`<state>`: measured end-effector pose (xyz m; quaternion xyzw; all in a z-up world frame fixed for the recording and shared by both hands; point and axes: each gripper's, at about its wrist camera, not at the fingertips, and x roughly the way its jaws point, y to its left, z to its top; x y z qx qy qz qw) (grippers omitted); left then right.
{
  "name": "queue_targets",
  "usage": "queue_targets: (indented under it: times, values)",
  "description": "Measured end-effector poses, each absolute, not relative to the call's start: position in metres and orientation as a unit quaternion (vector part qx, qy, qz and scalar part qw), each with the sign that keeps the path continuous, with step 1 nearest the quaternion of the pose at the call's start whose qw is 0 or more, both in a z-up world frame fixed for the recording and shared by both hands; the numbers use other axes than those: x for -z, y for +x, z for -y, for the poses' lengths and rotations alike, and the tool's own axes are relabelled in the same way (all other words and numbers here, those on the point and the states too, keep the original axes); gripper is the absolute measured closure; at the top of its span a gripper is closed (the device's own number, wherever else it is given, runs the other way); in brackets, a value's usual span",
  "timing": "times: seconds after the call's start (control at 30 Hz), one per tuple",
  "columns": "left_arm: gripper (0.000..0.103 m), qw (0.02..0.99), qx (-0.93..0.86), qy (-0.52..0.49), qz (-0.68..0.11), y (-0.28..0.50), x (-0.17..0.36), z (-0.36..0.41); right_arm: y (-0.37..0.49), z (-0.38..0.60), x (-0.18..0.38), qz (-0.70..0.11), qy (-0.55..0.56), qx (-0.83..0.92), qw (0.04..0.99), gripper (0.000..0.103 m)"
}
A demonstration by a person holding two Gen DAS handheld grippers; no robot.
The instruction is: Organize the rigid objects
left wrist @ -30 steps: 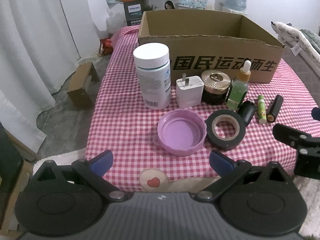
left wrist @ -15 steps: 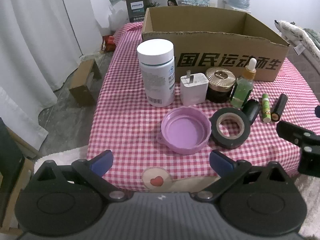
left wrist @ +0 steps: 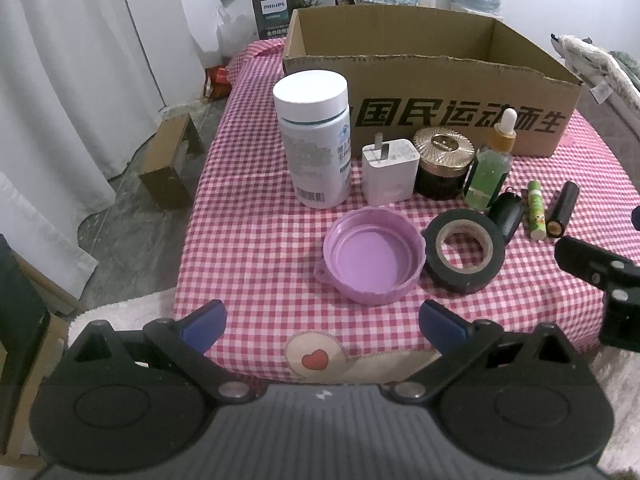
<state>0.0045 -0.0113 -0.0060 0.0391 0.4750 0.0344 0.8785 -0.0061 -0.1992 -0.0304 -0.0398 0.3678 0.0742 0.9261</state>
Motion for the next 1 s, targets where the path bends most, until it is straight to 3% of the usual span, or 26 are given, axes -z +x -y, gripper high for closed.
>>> queue_targets:
  times: [0.37, 0.63, 0.8, 1.0]
  values:
    - [0.000, 0.883, -0.007, 0.059, -0.466, 0.004, 0.008, 0.020, -0.005, 0.205, 0.034, -0.359, -0.027, -0.068, 0.930, 0.001]
    - [0.000, 0.910, 0.045, 0.074, -0.406, 0.000, 0.008, 0.020, -0.003, 0.219, 0.031, -0.336, 0.035, -0.112, 0.934, 0.003]
    - [0.001, 0.918, 0.081, 0.039, -0.386, 0.002, 0.013, 0.004, 0.016, 0.205, 0.025, -0.333, 0.053, -0.190, 0.922, 0.011]
    - [0.015, 0.905, 0.099, 0.062, -0.409, 0.013, 0.028, 0.004, 0.050, 0.167, 0.035, -0.378, 0.044, -0.260, 0.887, 0.036]
